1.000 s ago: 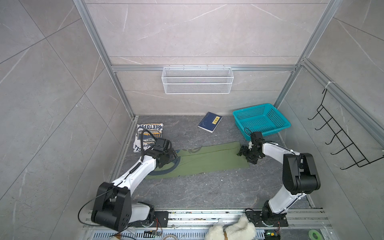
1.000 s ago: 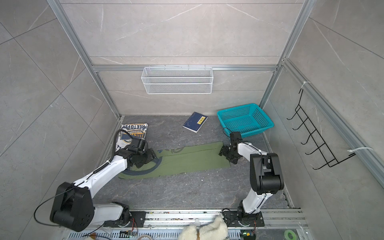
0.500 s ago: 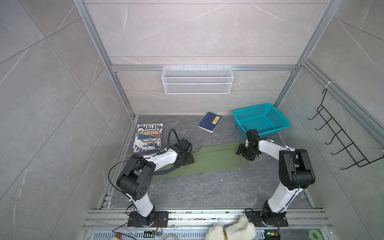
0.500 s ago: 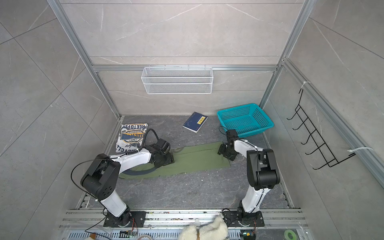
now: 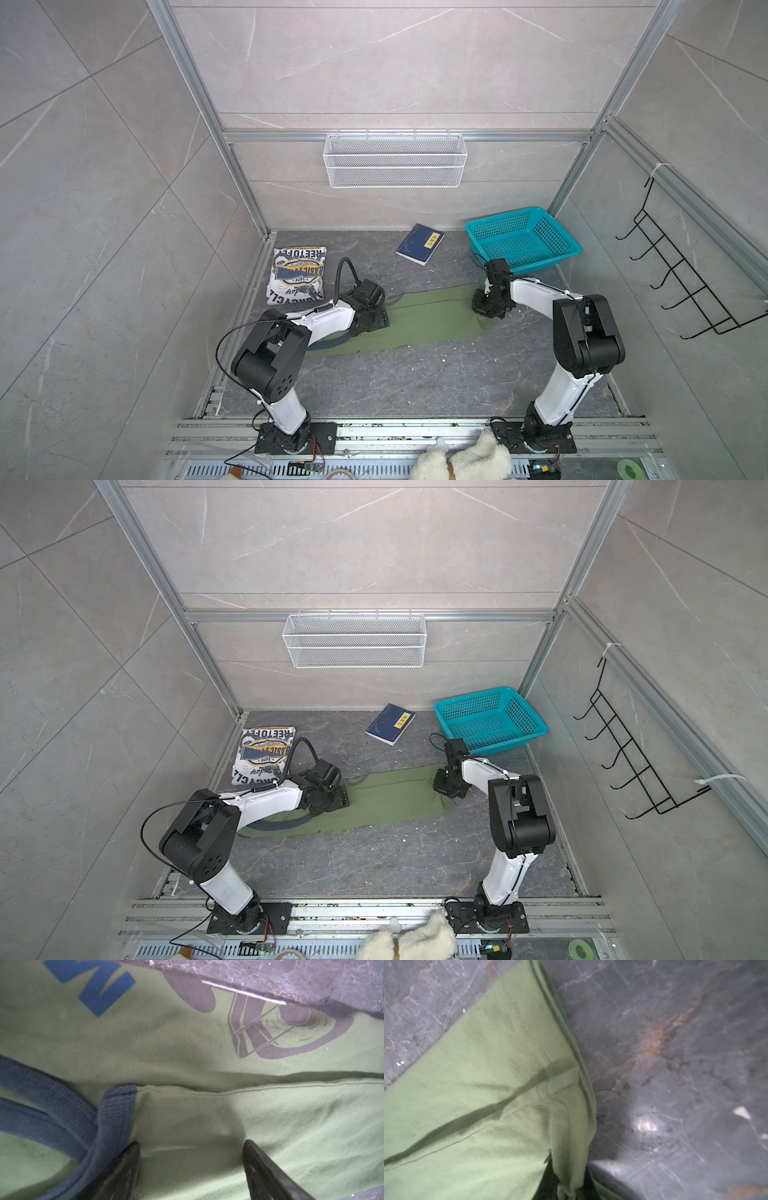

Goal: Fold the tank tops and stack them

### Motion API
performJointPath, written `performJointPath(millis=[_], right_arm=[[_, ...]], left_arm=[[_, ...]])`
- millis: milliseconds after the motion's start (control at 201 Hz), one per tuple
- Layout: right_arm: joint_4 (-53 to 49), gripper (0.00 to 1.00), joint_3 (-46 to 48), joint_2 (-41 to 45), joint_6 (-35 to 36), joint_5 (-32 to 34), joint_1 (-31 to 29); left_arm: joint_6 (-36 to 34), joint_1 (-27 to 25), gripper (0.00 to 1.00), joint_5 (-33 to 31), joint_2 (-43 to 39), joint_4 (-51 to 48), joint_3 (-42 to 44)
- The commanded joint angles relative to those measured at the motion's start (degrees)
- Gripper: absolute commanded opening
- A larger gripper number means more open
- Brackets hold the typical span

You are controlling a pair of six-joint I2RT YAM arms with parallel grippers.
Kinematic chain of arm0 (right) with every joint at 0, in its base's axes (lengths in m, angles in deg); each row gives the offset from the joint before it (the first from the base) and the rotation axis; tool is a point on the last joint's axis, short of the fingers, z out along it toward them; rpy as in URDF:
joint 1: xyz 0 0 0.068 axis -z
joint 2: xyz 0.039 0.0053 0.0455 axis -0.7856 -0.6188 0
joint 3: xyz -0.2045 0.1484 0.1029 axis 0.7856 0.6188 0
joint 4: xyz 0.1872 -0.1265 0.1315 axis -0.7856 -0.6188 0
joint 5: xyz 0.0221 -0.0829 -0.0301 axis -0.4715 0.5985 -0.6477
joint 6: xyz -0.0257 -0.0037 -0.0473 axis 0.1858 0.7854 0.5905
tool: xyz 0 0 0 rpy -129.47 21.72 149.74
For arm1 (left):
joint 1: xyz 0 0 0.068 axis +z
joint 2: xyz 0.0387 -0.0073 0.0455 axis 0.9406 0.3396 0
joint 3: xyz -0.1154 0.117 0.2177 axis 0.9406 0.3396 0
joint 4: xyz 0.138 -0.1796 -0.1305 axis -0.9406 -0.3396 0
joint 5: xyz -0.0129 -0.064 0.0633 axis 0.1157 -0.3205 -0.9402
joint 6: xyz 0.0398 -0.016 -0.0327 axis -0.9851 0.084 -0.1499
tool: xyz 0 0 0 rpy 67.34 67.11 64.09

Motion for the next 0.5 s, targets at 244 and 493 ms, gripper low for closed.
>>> performJointPath(millis=[244,493], right_arm=[[-16.0,0.0,-4.3,12.1,2.8,17.0,-2.4],[-27.1,0.01,-13.9,14.6,6.0,29.0,-9.9]], left_arm=[[5.9,-6.9,0.81,1.1,2.2,-1.6,1.0],[9.1,-13.4,0.8,3.0,4.3,-0.8,-5.4]])
